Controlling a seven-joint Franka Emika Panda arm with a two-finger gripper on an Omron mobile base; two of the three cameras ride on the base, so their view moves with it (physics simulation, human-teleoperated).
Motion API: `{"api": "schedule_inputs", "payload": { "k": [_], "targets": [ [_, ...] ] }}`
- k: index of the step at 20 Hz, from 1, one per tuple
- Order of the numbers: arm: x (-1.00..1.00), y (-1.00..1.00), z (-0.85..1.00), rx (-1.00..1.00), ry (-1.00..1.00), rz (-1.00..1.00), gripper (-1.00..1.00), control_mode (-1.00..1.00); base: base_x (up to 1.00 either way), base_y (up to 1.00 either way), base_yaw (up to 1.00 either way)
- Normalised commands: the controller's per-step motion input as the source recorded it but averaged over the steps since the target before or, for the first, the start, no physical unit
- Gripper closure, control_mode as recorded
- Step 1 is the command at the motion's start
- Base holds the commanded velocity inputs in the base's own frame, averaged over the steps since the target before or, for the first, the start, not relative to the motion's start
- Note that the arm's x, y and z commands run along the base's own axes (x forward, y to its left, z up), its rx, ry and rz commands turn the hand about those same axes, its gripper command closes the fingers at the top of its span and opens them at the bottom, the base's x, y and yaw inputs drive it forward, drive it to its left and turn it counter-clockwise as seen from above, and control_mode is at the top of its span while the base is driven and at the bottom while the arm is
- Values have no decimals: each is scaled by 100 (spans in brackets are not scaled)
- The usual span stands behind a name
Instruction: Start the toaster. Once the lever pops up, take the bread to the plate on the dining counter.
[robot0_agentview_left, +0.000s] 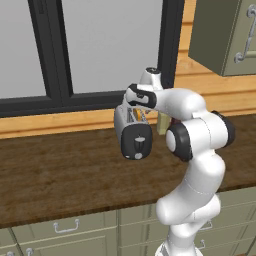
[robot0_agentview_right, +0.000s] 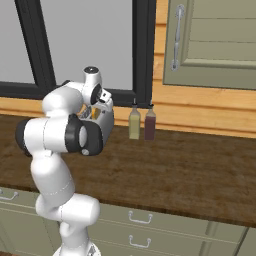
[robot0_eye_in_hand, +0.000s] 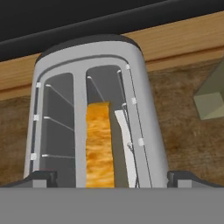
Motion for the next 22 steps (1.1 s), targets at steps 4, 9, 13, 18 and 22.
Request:
{"api": "schedule_inputs", "payload": {
  "k": [4,9,13,18,22],
  "targets": [
    [0,0,-17,0,0,0,-100,-100,0,0,0],
    [0,0,-12,0,-1,0,100,-100,0,0,0],
    [0,0,-2,0,0,0,100,-100,0,0,0],
    [0,0,0,0,0,0,100,-100,0,0,0],
    [-2,5,53,-2,0,2,100,-100,0,0,0]
  ]
}}
